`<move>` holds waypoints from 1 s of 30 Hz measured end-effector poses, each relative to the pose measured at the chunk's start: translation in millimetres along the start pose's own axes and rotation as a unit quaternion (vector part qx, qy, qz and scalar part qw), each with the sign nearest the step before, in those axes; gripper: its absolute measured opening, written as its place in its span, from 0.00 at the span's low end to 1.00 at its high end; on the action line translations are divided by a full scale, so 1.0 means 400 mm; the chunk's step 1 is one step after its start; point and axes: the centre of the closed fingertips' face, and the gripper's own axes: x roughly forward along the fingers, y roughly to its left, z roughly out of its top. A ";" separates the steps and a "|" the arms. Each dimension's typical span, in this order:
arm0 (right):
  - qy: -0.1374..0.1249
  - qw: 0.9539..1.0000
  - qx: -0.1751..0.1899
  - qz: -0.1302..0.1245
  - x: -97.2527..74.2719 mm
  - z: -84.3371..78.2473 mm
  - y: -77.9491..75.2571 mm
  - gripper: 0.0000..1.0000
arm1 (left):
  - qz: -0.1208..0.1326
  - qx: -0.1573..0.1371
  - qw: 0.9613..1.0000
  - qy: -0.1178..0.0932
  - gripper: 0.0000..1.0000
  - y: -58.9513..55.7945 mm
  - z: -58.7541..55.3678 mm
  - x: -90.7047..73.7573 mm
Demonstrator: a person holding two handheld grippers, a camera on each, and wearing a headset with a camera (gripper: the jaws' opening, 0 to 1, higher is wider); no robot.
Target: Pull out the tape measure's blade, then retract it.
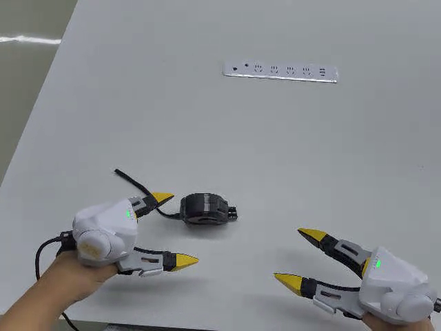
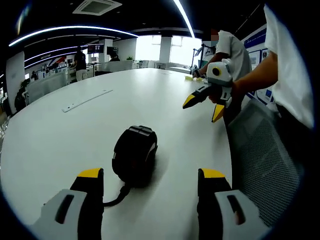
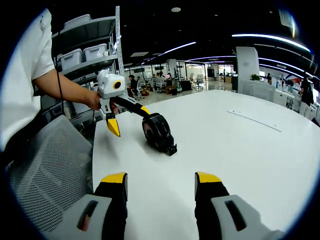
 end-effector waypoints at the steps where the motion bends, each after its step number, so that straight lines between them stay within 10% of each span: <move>1: 0.001 1.000 0.000 0.002 0.003 -0.002 0.000 0.54 | -0.002 0.004 1.000 0.005 0.74 0.001 -0.004 0.004; 30: 0.000 0.999 -0.012 0.049 0.036 -0.004 -0.026 0.52 | -0.040 0.028 0.998 0.031 0.62 0.048 0.001 0.081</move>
